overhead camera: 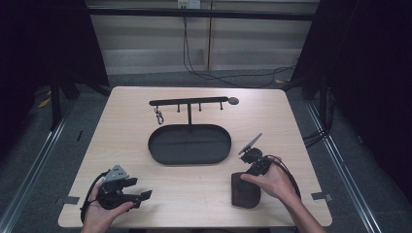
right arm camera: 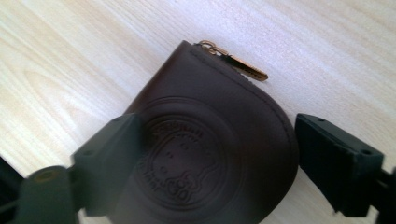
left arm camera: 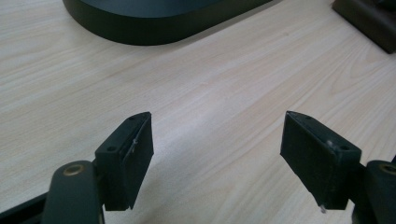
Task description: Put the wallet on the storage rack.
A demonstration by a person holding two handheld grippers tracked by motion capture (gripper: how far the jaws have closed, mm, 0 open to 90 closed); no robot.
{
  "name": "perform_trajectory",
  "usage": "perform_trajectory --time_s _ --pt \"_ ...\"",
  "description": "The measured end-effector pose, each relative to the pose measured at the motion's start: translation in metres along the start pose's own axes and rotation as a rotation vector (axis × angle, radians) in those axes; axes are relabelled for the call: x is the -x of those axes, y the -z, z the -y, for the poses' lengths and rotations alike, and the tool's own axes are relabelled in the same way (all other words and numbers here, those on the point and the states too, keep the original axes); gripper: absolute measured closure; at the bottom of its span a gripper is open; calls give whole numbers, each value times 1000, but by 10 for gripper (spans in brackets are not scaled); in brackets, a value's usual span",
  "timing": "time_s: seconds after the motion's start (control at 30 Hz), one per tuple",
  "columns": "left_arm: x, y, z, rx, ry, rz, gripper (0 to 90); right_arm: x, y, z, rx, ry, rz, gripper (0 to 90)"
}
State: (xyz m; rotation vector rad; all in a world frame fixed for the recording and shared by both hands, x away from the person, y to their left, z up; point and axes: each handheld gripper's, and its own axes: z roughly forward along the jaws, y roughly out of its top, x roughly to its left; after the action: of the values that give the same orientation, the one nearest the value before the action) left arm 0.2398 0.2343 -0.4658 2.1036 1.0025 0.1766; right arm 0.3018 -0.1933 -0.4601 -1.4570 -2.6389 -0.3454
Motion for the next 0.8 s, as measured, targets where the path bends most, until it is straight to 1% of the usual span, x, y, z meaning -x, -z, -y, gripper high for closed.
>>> perform_trajectory --time_s 0.07,0.1,0.27,0.3,0.33,0.37,0.4,0.43,0.5,0.57,0.6,0.8 --pt "-1 0 0 -3 -3 0 256 0 -1 0 -3 -1 -5 137" --pt "0 0 0 1 4 -3 256 1 -2 -1 -5 -10 -11 136" --pt "-1 -1 0 0 3 2 256 4 -4 -2 -27 -27 -36 144" --pt "-1 -1 -1 -3 2 3 256 7 -5 -2 -30 -29 -59 155" --pt "-1 -1 -1 -2 1 1 256 8 -6 -3 -34 -32 -69 155" --pt "-1 -1 -1 -2 1 1 256 8 -6 -3 -34 -32 -69 155" --pt "-1 -1 -1 -2 1 6 256 10 -7 -3 -42 -37 -85 160" --pt "-2 0 -1 -5 5 9 256 10 -7 -3 -42 -37 -85 160" --pt "-2 0 -1 1 8 4 255 12 -7 -5 -55 -46 -103 161" --pt "-3 0 -1 -3 13 1 250 12 -7 -6 -61 -43 -104 161" --pt "-3 0 -1 -3 13 1 249 13 -7 -5 -61 -50 -114 158" --pt "-2 -2 -1 -9 6 7 249 14 -7 -5 -60 -42 -124 163"
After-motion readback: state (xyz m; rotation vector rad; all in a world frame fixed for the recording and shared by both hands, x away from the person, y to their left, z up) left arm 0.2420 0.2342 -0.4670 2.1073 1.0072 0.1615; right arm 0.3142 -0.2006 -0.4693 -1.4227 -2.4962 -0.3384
